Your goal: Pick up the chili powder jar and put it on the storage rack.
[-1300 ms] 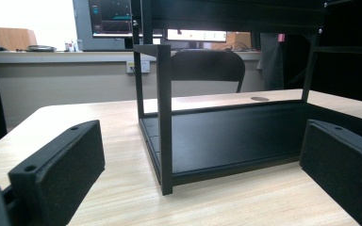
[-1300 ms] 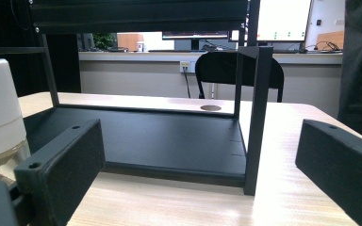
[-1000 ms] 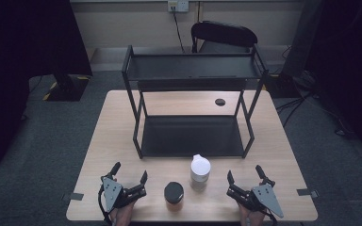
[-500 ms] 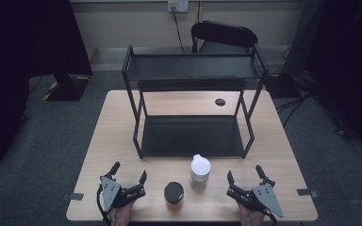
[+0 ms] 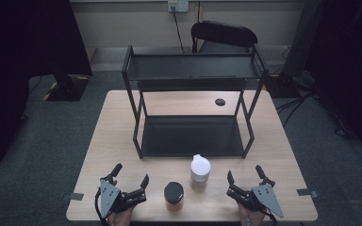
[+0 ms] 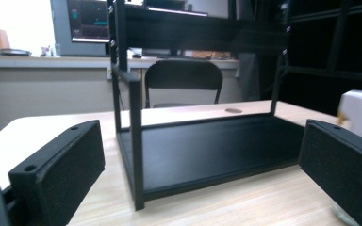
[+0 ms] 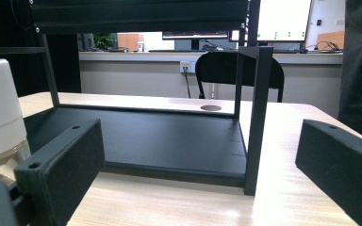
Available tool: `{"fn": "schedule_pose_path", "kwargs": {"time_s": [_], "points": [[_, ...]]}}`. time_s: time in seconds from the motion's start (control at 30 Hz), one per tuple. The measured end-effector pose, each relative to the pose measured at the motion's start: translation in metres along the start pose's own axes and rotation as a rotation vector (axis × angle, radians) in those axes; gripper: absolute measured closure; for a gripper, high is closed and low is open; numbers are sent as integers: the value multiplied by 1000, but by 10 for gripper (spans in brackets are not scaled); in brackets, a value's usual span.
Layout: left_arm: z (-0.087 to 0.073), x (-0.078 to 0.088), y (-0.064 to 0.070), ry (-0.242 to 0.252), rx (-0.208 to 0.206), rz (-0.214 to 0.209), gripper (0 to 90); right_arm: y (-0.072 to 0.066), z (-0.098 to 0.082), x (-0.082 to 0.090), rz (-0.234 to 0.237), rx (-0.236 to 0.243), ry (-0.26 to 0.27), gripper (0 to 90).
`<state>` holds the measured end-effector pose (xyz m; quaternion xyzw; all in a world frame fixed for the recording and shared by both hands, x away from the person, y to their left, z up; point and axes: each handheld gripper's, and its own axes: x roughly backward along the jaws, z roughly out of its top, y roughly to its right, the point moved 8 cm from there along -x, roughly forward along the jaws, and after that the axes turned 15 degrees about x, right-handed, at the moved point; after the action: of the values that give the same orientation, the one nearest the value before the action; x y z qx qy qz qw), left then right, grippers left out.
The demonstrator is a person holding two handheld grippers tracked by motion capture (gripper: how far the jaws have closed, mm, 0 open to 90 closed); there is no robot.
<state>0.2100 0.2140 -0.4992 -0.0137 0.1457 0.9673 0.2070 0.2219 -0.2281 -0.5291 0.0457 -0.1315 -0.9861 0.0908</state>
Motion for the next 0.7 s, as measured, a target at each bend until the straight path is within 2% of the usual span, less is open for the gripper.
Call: {"fn": "schedule_pose_path", "kwargs": {"time_s": [0.07, 0.37, 0.7], "points": [[4, 3, 4, 2, 6, -13, 1, 0, 0, 0, 0, 0, 0, 7], [18, 12, 23, -1, -15, -81, 2, 0, 0, 0, 3, 0, 1, 6], [14, 6, 44, -45, -13, -181, 3, 0, 0, 0, 3, 0, 1, 6]]}}
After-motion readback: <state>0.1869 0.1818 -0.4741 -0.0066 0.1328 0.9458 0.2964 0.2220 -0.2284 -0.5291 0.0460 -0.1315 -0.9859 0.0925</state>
